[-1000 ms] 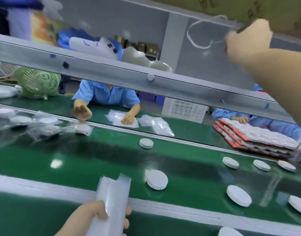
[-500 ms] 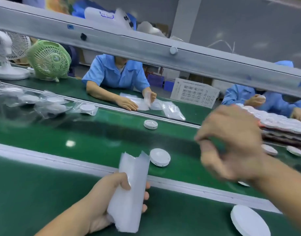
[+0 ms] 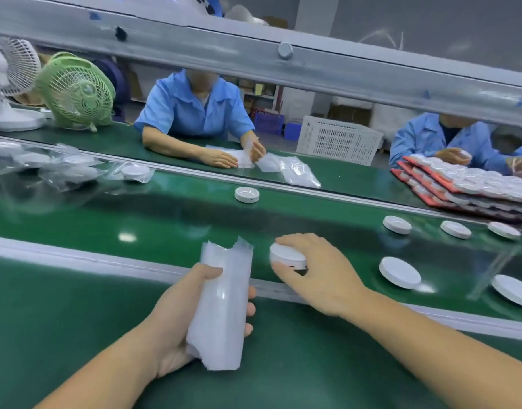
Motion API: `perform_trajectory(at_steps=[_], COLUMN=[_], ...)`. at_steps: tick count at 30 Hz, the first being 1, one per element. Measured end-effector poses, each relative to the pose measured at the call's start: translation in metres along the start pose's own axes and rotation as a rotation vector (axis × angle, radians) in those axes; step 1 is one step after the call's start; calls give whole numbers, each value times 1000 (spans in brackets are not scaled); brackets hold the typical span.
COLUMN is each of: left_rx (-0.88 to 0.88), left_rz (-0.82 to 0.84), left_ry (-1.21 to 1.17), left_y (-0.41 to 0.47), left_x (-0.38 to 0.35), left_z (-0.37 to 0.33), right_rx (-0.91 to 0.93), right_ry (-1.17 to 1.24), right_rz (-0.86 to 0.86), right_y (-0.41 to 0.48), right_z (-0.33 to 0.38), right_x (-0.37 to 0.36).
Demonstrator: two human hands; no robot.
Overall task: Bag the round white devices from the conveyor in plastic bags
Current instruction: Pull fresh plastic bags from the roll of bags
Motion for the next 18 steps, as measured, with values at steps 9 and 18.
perform_trajectory(at_steps=[9,18], left_rx=[-85,-146], left_rz=[-242,-195], left_ry=[-201,-67], left_y=[2,-31], left_x=[-18,-61], left_z=[11,17], right_rx=[-280,-339], right_ry=[-327,-167], right_rz=[-39,-164], right_y=[-158,-154], right_z=[-126,-119], right_x=[114,112])
Point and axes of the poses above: each hand's wrist, its own y-axis towards the middle knuckle, its own x-axis out of the back of the hand, z = x × y, the point moved 4 cm from there along y, towards the middle knuckle, and after that the axes turned 7 degrees about -z, right-handed, at the moved point
